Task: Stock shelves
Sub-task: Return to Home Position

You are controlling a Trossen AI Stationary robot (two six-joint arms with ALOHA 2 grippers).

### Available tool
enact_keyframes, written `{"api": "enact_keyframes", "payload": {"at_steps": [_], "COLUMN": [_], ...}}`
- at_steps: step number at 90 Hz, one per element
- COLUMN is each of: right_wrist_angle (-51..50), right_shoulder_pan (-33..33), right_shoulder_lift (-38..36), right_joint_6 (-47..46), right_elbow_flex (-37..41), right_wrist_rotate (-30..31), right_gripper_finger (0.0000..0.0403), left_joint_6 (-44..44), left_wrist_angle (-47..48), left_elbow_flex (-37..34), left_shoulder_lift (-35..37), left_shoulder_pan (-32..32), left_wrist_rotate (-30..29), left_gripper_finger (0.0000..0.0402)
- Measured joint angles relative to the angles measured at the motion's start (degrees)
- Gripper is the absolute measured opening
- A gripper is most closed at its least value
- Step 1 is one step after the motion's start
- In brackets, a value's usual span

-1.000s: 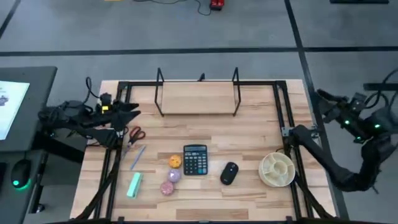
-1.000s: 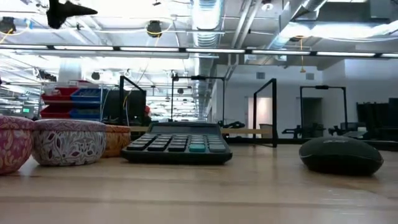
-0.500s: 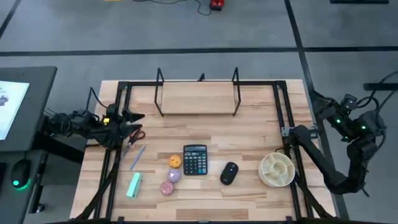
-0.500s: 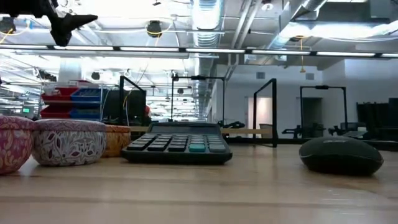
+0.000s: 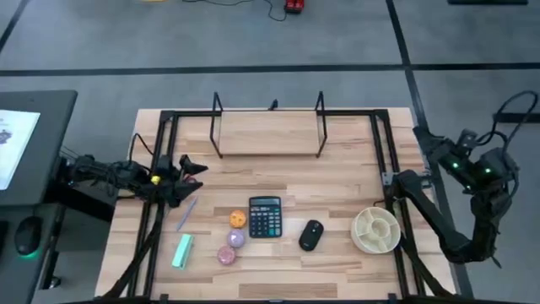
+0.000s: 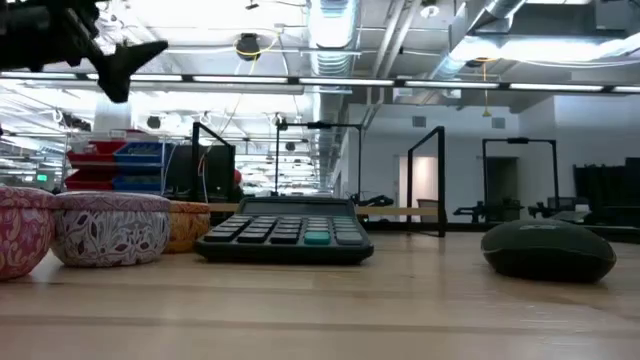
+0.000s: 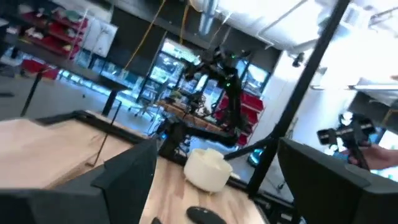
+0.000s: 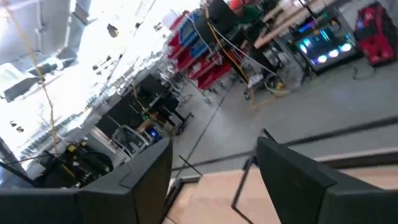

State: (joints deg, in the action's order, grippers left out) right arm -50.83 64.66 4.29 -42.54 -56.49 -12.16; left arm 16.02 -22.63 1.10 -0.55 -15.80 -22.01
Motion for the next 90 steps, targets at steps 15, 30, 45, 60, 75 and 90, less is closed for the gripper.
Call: {"api": "enact_keyframes", "payload": {"at_steps": [15,30,45,60,75,90], "right_wrist_angle": [-3.19,-4.92,-5.10,-5.91,-5.79,-5.88], "right_shoulder_pan": [0.00,0.00,-0.01,-0.02,-0.02,-0.53], "right_shoulder_lift": [0.02,0.03,0.03,0.04,0.04,0.02], "right_joint_6": [0.00,0.00,0.00,0.00,0.02,0.00], "right_elbow_flex": [0.00,0.00,0.00,0.00,-0.02,-0.02], "right_wrist_rotate": [0.02,0.02,0.02,0.02,0.02,0.04], "right_gripper_finger": [0.0223,0.0223,0.0223,0.0223,0.0223,0.0223], "left_joint_6": [-4.60,-4.57,-4.23,-4.36,-4.23,-4.23], "left_wrist_angle": [0.36,9.61,19.35,18.78,18.87,18.91], "left_elbow_flex": [-0.03,-0.04,-0.02,-0.02,-0.02,-0.02], "left_shoulder_lift": [0.31,0.21,0.05,-1.12,-1.09,-1.06], "left_shoulder_pan": [0.12,0.10,0.10,0.10,0.10,0.10], "left_wrist_rotate": [-0.15,-2.25,-2.37,-2.36,-2.53,-2.53], "left_gripper_finger": [0.0308,0.0308,0.0308,0.0308,0.0308,0.0308]}}
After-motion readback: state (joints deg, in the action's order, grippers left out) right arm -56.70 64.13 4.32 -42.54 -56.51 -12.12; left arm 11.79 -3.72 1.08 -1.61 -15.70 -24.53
